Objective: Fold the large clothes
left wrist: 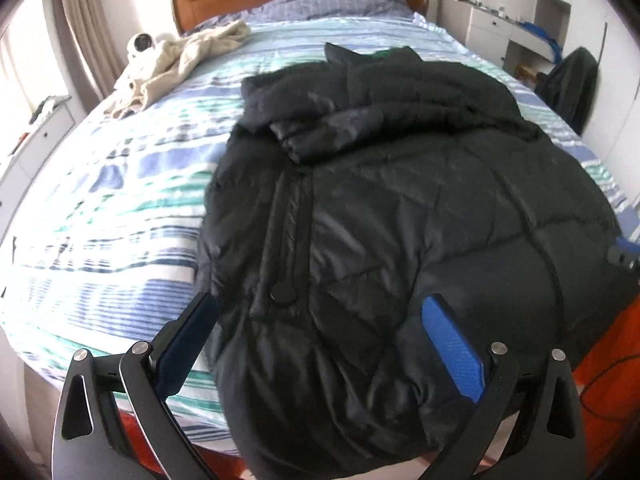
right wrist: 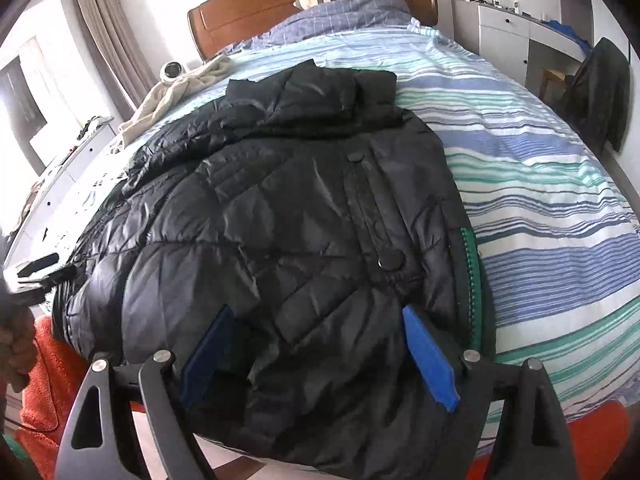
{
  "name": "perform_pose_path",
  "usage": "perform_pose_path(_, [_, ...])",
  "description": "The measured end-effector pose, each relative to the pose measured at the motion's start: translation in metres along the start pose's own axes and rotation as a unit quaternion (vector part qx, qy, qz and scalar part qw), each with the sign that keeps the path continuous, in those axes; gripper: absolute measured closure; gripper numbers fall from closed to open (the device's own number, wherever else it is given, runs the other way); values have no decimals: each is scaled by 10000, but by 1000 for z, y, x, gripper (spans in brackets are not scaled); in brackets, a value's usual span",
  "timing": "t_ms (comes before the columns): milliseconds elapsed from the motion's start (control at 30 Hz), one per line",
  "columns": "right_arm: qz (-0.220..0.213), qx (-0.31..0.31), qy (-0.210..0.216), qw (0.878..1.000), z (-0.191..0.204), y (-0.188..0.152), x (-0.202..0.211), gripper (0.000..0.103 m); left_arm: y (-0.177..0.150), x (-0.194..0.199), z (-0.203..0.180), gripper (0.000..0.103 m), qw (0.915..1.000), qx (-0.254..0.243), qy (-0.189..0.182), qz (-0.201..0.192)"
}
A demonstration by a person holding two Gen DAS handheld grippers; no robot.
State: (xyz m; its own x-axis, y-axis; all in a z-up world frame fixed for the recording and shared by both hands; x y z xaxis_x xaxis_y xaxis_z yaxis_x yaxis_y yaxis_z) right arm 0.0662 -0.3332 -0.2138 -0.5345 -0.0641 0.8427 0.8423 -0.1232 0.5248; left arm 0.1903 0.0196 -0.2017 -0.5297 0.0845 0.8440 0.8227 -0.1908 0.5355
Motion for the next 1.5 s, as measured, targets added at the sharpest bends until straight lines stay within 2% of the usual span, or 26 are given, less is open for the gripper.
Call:
perform_pose_path(167, [-92,-203,144,9996,1,0,6,16,13,15,17,1,9997,217,-93,-8])
perform_pose_path(233, [-148,-259,204,9993,0,5,10,16,19,26,26,1,9999,144,15,-42])
perform_pose_path(333, [-221,-88,173,9996,1,11,24,16,31,54,50,1,9976,-197,604,-258])
perform_pose_path(400, [-383,258,6,9989,-3,16,43,16,38,79,71,1,9918,-380,1133,-446])
perform_pose_path(467, [-527,642,-311,9961,-12,17,61,16,39,93,89,1,9897,-344,1298,-488])
perform_pose_path(567, [-333,823,-710,9935,-39,8,70,16,26,90,104,1,9965,32,785,-297])
perform_pose_path(633, [-184,612,-740,9952,-57,0,72,16,11,74,103,1,9985,417,332,-153])
perform_pose_path(700, [-49,198,-557,9982,-71,-9,72,16,-6,57,93,1,9976,696,-65,-34])
perform_pose_path(800, [97,-391,-56,9992,-81,-20,69,16,-24,33,79,1,9953,894,-340,153])
perform_pose_path(900, [217,-518,144,9983,-77,-25,59,16,-34,7,73,1,9933,1013,-435,347])
perform_pose_path(967, [380,-447,245,9980,-71,-29,47,16,-43,-10,71,1,9911,1074,-485,615])
perform_pose_path(1067, [601,-405,345,9968,-64,-34,33,16,-53,-27,61,1,9848,1190,-833,949])
perform_pose_path(1267, [980,-404,356,9937,-62,-44,11,16,-57,-28,35,1,9850,1012,-1033,946])
perform_pose_path(1500, [1014,-571,487,9920,-63,-39,9,15,-56,-41,33,1,9816,1048,-1103,1154])
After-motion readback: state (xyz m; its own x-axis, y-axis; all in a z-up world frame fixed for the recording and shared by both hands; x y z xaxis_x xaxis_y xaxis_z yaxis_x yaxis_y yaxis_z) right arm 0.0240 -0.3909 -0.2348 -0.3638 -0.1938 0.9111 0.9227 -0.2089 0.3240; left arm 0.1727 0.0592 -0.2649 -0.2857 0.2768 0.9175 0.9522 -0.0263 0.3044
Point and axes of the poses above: each gripper's, at about its wrist camera, not at the fingertips, and x roughly against the way its jaws point, z to its left, y to its top, the point moved 7 cm from there along -x, roughly the way its jaws point, and after that the axes turned 3 degrees about z, right-handed, at the moved point
